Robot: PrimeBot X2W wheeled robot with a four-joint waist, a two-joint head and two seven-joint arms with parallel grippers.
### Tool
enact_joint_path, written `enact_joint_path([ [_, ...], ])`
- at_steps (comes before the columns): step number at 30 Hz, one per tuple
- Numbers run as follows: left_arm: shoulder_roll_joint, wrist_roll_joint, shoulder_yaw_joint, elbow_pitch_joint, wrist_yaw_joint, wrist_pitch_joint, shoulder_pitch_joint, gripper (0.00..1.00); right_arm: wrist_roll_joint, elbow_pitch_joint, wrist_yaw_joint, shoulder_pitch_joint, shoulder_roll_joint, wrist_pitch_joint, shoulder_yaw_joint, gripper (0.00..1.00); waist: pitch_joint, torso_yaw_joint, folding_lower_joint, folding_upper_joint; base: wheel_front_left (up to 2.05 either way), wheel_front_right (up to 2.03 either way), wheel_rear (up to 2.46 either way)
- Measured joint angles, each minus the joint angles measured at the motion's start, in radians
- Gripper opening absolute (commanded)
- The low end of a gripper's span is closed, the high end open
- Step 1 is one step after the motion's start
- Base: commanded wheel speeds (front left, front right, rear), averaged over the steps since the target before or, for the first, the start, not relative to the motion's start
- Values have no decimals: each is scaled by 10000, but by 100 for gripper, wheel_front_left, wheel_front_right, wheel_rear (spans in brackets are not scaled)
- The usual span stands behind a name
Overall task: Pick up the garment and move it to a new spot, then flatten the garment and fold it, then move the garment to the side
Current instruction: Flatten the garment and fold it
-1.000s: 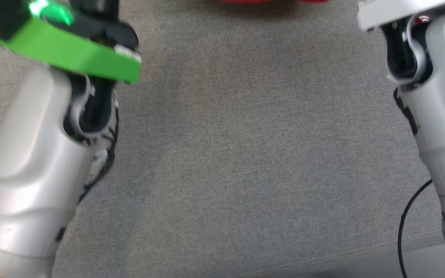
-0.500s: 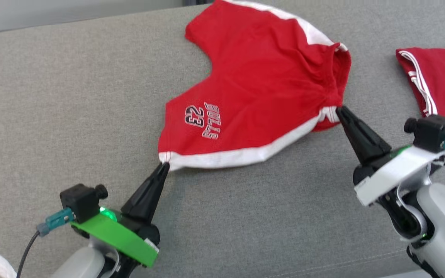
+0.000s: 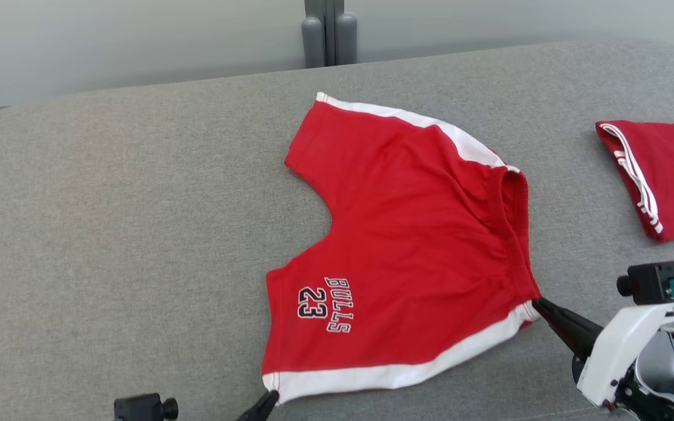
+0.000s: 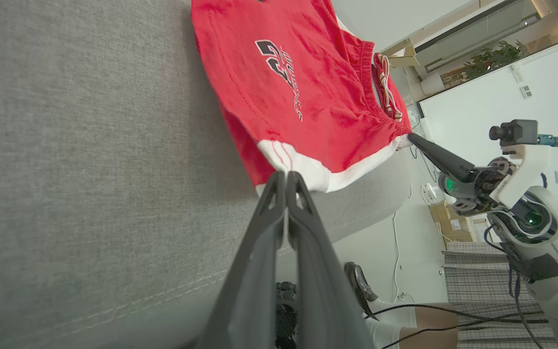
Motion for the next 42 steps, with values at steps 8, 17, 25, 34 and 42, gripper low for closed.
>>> enact_joint_path([
  [8, 529, -305, 282, -1563, 970, 207, 459, 0, -679, -1434, 0, 1642, 1356, 1877, -2476, 0, -126, 198, 0, 0, 0, 0, 0],
  [17, -700, -238, 725, -155, 297, 418, -2147, 0, -1383, -2134, 0, 884, 2418, 1459, -2347, 0, -12, -131, 0, 0, 0, 0, 0],
  [25, -1808, 46, 1151, 1937, -163, -17, -4210, 0, -1565, -1452, 0, -587, 2677, -299, -1833, 0, 405, -631, 0, 0, 0, 0, 0],
  [34, -2119, 941, 1659, 4408, -232, -744, -6408, 0, -1511, 407, 0, -2325, 3312, -2424, -905, 0, 1306, -1307, 0, 0, 0, 0, 0],
  [42, -1973, 1678, 1544, 5616, -234, -616, -8027, 0, -1879, 1751, 0, -3676, 3912, -4414, -589, 0, 2051, -1957, 0, 0, 0, 0, 0],
])
